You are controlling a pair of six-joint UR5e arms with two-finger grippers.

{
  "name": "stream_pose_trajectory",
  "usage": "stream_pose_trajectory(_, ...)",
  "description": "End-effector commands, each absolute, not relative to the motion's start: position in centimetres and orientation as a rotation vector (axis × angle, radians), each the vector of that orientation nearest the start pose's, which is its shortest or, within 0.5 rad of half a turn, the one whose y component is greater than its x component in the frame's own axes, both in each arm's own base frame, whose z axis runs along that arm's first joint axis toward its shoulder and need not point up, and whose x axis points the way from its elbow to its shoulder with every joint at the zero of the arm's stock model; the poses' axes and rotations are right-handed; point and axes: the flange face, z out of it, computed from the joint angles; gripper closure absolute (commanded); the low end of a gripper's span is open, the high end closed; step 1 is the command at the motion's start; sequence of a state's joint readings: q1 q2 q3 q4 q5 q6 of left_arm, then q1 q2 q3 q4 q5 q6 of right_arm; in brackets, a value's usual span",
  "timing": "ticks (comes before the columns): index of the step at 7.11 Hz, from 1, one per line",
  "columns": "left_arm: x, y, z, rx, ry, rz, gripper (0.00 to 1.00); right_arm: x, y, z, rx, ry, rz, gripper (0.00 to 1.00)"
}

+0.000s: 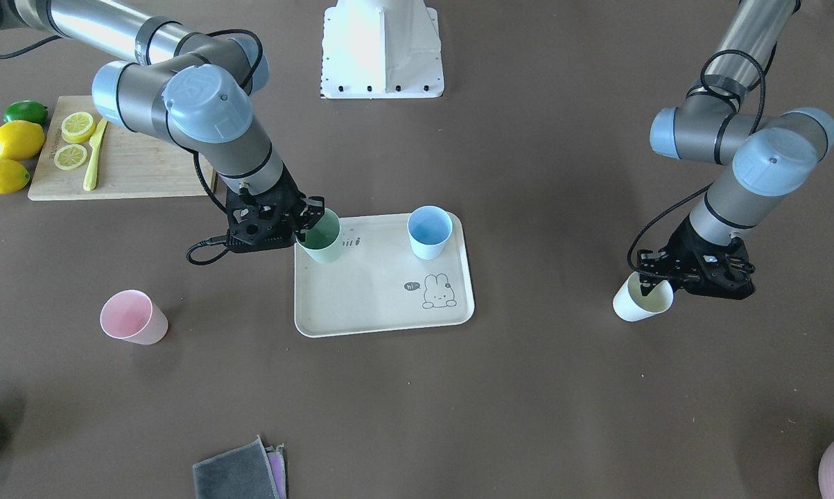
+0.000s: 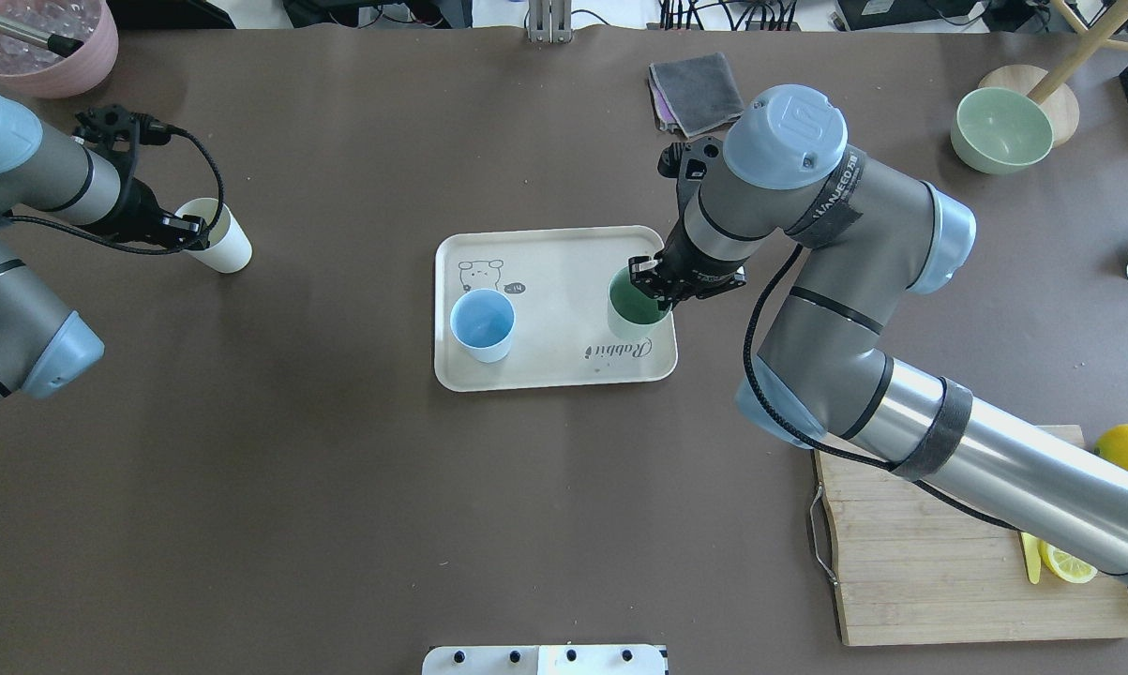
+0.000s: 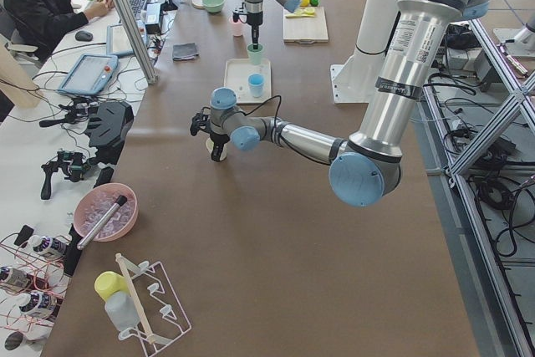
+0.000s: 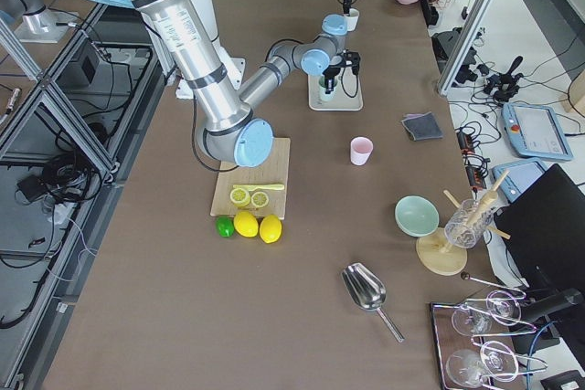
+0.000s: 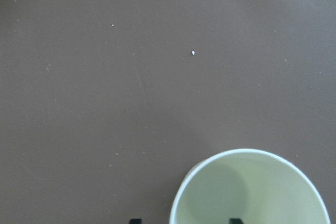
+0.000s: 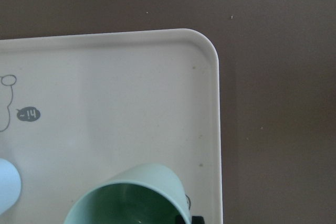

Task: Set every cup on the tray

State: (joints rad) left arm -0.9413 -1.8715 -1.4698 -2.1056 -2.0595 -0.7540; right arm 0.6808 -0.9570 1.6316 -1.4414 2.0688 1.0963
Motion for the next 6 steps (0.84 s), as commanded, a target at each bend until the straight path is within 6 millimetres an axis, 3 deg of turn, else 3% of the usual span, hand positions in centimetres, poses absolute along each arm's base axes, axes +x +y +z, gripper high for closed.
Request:
stream_pose_trajectory(1,30.6,-57.5,48.0,0.255,0.821,0.049,1.00,-48.3,-49.3,23.4,0.011,-0.938,0.063,0.00)
stream_pose_trajectory(2,30.1,-57.8,47.4,0.222,0.843,0.046,1.00,-48.2,-49.2,23.2,0.012,-0.943,0.061,0.00)
stream_pose_trajectory(3,28.8,-59.2,43.8,0.202,0.854,0.025,1.00,-48.0,-49.1,23.0,0.014,-0.947,0.059,0.00)
stream_pose_trajectory(4,29.2,-59.7,39.1,0.183,0.842,0.014,1.00,-46.2,-49.6,22.6,0.013,-0.959,0.068,0.00)
stream_pose_trajectory(5,29.8,-60.0,35.0,0.160,0.843,-0.021,1.00,-43.9,-50.5,23.9,-0.016,-0.967,0.076,0.00)
stream_pose_trajectory(6,30.8,-60.7,32.2,0.146,0.855,-0.064,1.00,-41.5,-51.9,25.5,-0.009,-0.957,0.088,0.00)
